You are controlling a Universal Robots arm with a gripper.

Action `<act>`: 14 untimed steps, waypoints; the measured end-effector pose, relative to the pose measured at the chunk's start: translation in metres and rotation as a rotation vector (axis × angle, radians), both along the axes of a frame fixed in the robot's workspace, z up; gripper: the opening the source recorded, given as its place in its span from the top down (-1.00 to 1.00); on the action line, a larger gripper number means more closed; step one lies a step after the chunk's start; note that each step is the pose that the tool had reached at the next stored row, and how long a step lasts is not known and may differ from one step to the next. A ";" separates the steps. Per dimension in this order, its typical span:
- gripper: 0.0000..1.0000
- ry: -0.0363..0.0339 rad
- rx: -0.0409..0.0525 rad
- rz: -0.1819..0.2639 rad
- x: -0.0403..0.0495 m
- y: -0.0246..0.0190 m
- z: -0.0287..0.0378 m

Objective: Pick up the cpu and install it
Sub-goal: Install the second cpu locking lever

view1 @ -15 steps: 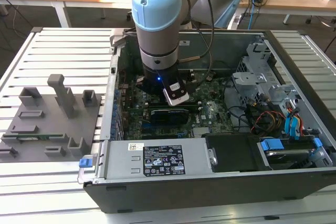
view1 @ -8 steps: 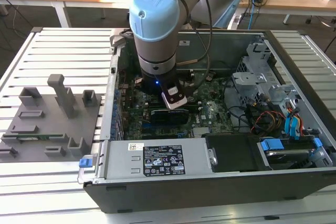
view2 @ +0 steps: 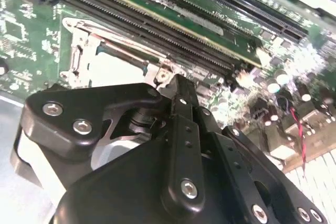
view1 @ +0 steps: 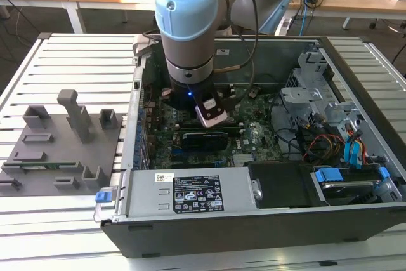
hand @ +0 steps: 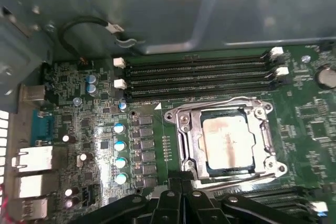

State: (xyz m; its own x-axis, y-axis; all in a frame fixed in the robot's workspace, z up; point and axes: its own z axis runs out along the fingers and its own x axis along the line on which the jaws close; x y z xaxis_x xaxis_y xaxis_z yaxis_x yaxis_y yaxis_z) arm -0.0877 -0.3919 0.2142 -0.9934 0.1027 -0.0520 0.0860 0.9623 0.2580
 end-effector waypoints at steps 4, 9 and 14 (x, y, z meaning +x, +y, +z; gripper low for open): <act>0.79 0.0001 -0.0301 -0.005 0.0071 0.0002 0.0012; 0.79 0.0002 -0.0389 -0.008 0.0325 0.0024 0.0013; 0.79 0.0002 -0.0501 -0.008 0.0411 0.0238 0.0013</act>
State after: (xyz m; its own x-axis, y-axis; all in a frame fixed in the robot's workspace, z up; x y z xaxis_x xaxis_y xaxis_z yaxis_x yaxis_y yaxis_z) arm -0.0466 -0.3681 0.2155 -0.9925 0.1078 -0.0571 0.0937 0.9733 0.2094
